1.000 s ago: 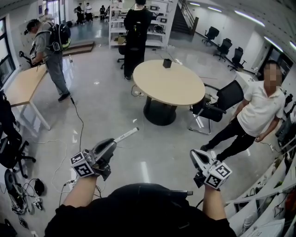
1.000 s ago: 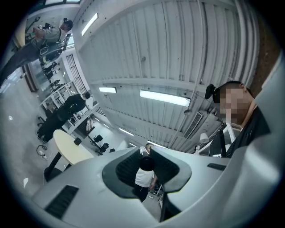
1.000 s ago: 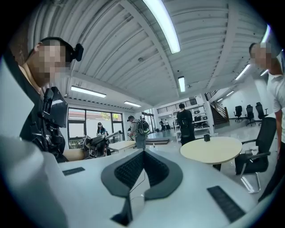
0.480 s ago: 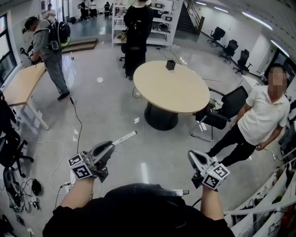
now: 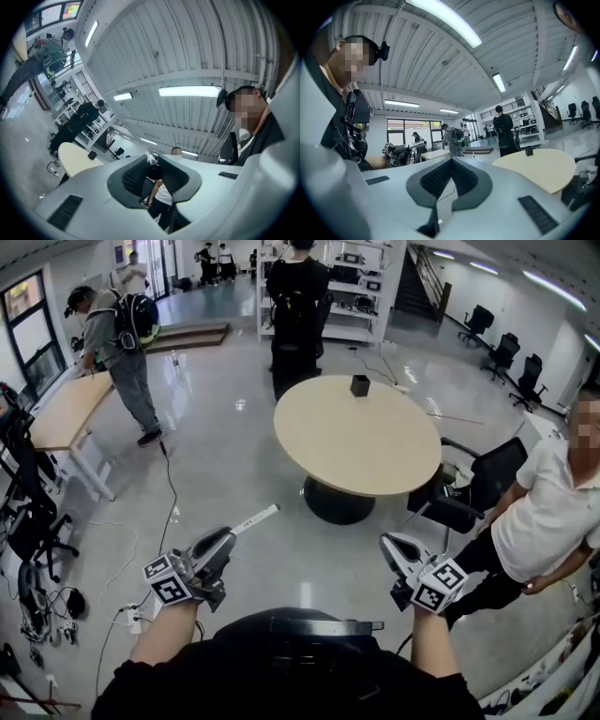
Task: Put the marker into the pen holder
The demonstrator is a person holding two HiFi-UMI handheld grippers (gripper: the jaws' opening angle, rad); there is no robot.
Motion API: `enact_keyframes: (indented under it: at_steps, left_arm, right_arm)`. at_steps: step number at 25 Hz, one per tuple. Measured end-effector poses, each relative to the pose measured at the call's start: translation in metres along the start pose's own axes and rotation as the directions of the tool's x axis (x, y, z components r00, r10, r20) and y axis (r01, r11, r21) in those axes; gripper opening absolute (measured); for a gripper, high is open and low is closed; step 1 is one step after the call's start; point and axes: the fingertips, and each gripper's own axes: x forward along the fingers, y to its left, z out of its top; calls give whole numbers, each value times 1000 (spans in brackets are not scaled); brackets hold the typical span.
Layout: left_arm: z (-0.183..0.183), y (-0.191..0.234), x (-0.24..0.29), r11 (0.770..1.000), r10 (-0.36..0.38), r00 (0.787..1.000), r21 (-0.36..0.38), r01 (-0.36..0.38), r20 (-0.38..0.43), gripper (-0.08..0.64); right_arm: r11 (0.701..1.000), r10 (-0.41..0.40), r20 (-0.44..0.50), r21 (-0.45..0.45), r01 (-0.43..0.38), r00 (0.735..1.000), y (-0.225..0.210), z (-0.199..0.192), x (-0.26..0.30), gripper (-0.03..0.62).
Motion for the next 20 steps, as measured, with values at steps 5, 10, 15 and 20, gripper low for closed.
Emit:
enact_keyframes:
  at_steps: [5, 10, 15, 20]
  left_arm:
    - [-21, -1, 44, 999, 27, 998, 21, -26, -49, 64]
    - [-18, 26, 87, 1000, 23, 999, 9, -22, -49, 64]
    - [-35, 57, 106, 999, -17, 998, -46, 14, -68, 64]
    - [-11, 117, 134, 992, -105, 993, -69, 101, -58, 64]
  right_arm:
    - [999, 17, 4, 40, -17, 1000, -48, -6, -13, 2]
    - [999, -5, -7, 51, 5, 1000, -93, -2, -9, 2]
    - [996, -57, -30, 60, 59, 998, -114, -12, -6, 2]
    - [991, -134, -25, 4, 134, 991, -135, 8, 33, 2]
